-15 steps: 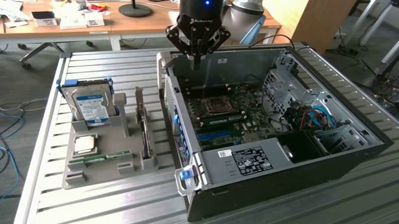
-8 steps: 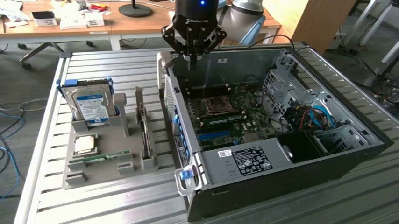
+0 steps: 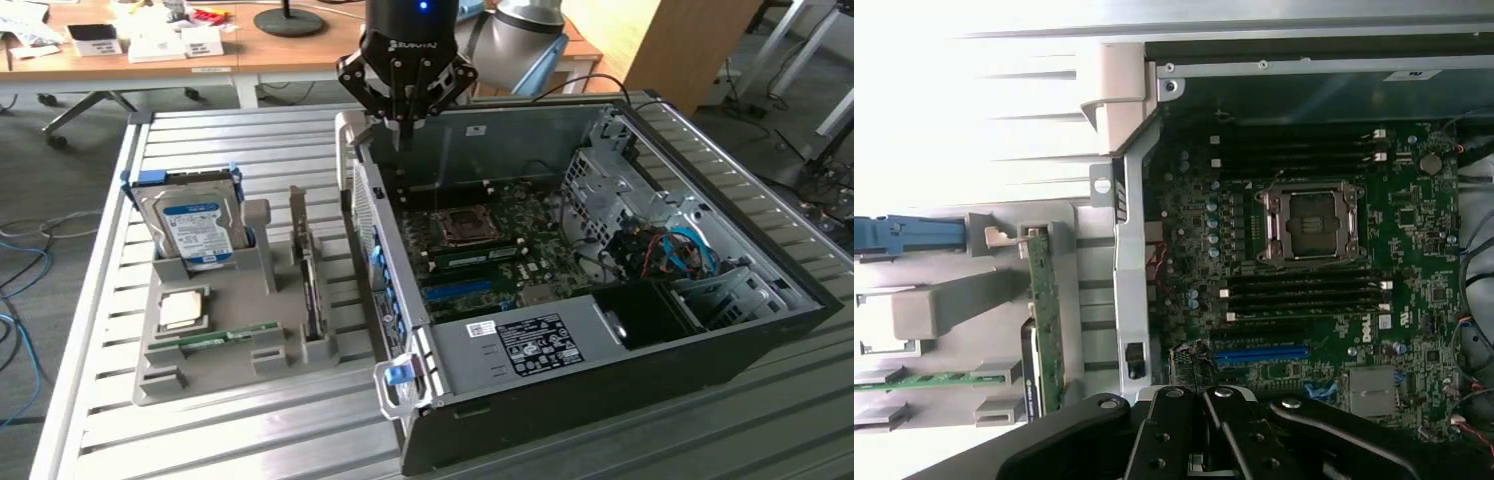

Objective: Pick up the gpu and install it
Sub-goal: 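Reach for the gpu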

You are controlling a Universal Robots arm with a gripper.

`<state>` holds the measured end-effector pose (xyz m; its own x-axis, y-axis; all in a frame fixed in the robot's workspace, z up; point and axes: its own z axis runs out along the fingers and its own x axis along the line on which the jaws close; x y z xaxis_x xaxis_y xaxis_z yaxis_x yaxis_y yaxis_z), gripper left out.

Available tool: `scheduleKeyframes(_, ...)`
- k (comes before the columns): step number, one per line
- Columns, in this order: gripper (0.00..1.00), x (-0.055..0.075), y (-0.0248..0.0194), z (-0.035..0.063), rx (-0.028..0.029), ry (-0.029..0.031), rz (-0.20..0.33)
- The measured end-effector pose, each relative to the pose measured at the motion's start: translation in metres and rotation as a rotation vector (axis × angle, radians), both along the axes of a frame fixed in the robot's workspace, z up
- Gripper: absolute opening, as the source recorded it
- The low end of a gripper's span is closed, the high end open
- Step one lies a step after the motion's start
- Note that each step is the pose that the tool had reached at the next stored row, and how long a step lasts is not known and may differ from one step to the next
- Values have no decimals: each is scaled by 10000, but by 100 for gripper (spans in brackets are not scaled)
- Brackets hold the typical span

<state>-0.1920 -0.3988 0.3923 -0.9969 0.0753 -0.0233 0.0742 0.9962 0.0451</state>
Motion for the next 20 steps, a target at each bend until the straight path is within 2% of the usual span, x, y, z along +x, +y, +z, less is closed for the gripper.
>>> scheduleKeyframes(13,11,-139,0,-1,0,0,1)
scheduleKeyframes(20,11,-257,0,-2,1,-1,0)
